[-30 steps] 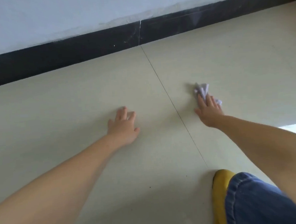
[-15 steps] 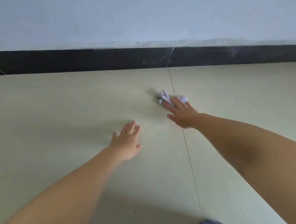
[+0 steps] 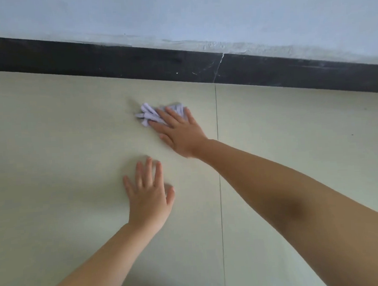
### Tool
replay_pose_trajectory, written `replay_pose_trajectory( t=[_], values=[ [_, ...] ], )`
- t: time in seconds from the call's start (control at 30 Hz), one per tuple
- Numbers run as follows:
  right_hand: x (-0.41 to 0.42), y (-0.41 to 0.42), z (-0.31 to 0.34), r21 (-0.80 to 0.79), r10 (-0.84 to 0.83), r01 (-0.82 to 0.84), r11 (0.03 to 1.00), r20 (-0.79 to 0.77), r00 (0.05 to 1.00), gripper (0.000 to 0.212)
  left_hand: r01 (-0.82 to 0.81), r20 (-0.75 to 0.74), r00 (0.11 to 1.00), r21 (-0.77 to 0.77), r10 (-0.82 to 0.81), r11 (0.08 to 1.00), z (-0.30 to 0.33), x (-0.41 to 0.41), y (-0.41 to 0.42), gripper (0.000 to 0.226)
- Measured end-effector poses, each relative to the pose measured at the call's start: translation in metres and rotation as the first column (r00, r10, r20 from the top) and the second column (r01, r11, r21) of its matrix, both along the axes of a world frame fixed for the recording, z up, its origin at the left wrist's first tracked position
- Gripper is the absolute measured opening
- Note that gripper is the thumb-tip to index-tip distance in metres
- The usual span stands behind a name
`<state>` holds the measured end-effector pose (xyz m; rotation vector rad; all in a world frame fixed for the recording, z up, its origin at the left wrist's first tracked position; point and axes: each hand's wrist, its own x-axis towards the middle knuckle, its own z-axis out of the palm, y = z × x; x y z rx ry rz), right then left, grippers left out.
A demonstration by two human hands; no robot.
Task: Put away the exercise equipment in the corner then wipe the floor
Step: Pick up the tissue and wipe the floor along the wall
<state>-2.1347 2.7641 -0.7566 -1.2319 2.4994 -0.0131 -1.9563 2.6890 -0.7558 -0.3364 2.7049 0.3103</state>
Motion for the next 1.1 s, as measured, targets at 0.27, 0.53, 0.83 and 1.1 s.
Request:
replay_pose_trajectory(
  t=[0.27,0.53,0.83,1.1],
  values=[
    [-0.063,0.218,-0.003,-0.046,-0.835,0.839,0.542,-0.143,0.532,0.052,0.364,-0.063,0.928,-0.052,-0.367,0.93,0.003,-0.031,0.014,0.053],
    [-0.007,0.162,-0.007,-0.15,-0.777,0.763,0.629,-0.103,0.621,0.069,0.303,0.022,0.953,-0.061,-0.303,0.951,0.007,-0.06,0.038,0.058],
    [-0.041,0.201,-0.007,-0.071,-0.498,0.493,0.867,-0.166,0.851,0.056,0.314,0.042,0.949,-0.08,-0.311,0.946,0.014,-0.068,0.04,0.056],
    [-0.067,0.28,-0.003,-0.073,-0.966,0.967,0.243,-0.11,0.234,0.056,0.301,-0.06,0.952,0.001,-0.3,0.954,0.005,-0.088,0.068,0.053]
  ],
)
